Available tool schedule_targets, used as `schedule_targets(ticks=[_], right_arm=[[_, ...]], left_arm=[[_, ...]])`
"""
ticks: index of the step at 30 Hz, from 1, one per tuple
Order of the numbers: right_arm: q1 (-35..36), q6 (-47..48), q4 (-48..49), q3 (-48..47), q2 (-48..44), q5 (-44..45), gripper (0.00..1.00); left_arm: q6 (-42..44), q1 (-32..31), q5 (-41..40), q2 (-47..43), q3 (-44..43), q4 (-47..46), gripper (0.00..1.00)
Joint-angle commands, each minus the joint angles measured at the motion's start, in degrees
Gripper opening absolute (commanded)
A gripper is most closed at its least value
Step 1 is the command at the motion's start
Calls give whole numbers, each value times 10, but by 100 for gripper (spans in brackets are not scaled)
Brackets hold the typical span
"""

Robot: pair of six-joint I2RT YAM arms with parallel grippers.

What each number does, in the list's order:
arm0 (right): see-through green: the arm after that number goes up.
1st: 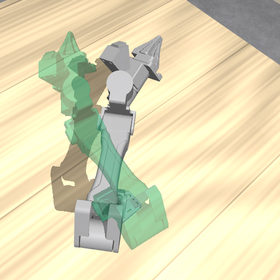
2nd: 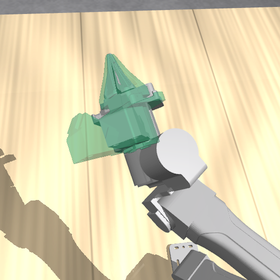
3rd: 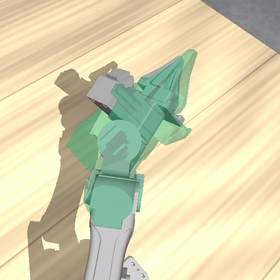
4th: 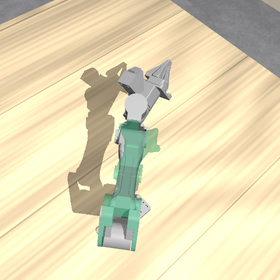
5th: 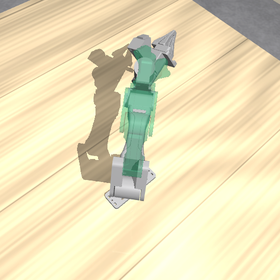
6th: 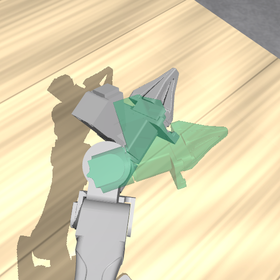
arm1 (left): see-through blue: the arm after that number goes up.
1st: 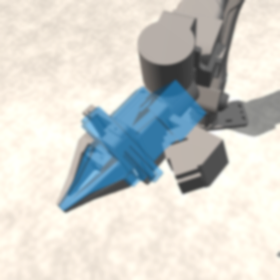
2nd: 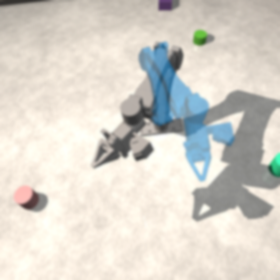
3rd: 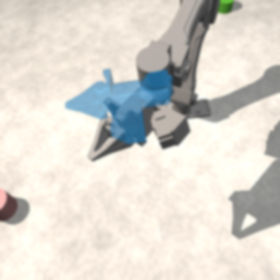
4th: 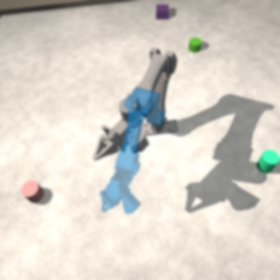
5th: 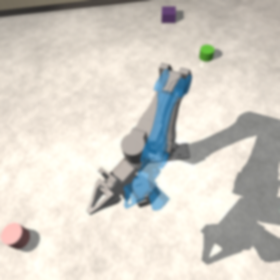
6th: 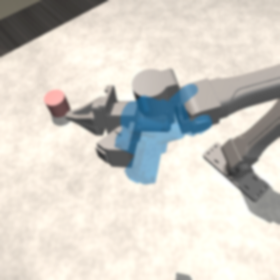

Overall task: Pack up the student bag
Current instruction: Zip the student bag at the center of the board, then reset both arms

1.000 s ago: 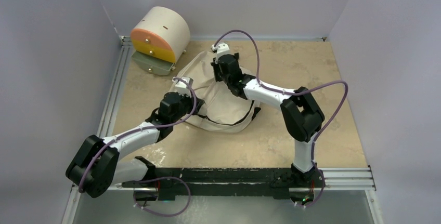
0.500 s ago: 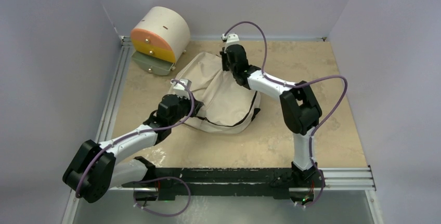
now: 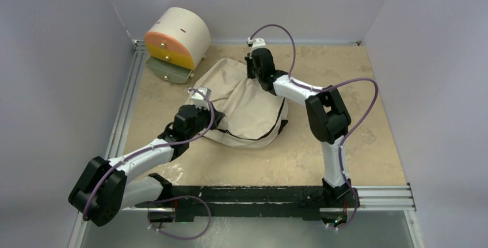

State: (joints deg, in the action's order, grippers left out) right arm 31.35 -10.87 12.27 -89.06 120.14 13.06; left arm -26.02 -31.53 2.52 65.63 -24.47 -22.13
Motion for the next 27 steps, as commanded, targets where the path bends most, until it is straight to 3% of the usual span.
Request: schedule_targets(ticks=[1, 4, 10, 15, 19, 22, 27], right_arm=[[-39, 3, 46, -36, -24, 23, 1], [-39, -16, 43, -29, -59, -7, 20], [-39, -81, 69, 52, -190, -38, 47], [-40, -147, 81, 170, -323, -37, 65], [-40, -195, 45, 261, -429, -34, 80], [-40, -223, 27, 335, -514, -40, 98], [-39, -251, -4, 435, -644, -19, 99]], left_arm=[[-17, -3, 18, -16, -9, 77, 3], [-29, -3, 5, -18, -56, 125, 26], [-28, -3, -13, -41, -163, 216, 55], [-5, -3, -23, -73, -236, 323, 57], [14, -2, -44, -144, -246, 399, 58], [13, -3, -78, -205, -244, 457, 60], [-25, -2, -157, -296, -246, 556, 61]])
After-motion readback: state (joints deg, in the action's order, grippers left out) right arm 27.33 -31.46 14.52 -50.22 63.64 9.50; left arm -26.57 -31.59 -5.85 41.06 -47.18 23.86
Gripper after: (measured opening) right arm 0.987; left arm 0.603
